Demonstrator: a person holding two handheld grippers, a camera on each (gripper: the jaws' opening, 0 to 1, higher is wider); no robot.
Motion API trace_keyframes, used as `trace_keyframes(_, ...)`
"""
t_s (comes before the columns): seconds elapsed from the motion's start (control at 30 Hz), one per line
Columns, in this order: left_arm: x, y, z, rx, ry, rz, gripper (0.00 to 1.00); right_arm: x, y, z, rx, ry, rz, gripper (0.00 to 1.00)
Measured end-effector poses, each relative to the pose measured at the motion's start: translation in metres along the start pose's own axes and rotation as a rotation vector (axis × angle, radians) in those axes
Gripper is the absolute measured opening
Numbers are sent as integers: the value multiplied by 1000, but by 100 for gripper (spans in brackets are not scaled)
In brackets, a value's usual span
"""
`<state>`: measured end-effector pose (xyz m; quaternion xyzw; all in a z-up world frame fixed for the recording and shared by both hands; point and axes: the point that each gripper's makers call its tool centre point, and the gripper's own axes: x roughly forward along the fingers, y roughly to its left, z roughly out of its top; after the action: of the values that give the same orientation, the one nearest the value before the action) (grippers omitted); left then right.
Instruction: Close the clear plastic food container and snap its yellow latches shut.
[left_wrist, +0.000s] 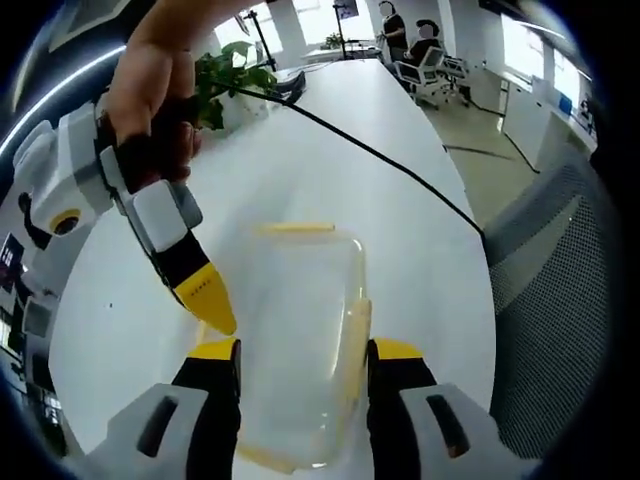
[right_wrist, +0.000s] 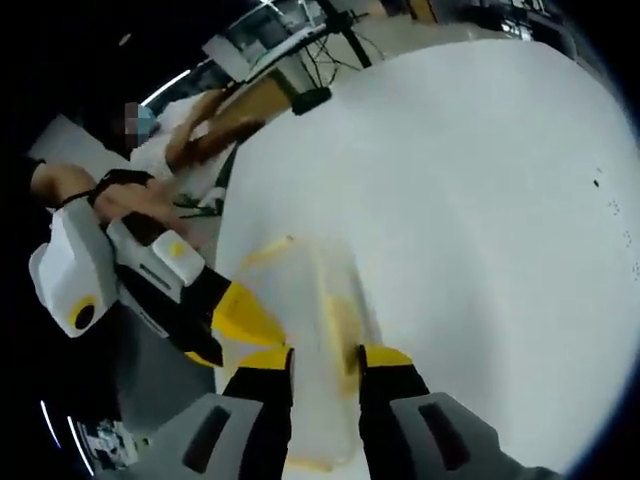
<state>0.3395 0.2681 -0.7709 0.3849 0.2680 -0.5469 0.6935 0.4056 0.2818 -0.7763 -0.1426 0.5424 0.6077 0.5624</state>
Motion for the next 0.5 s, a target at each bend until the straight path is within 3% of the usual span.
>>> trace_keyframes(0.2, 0, 0, 0, 2, -12, 3, 47, 2, 2, 0, 8, 66, 5, 22)
trace_keyframes(0.3, 0, 1, 2, 36, -6, -4, 44, 2, 6, -8, 66, 143, 15, 20)
trace_keyframes(0.43, 2, -3, 1, 19, -10, -3, 44, 5, 8, -6, -19, 215, -4, 20)
trace_keyframes(0.5, 1, -3, 1, 25, -17, -7, 45, 6, 10, -3, 0, 226, -15, 22)
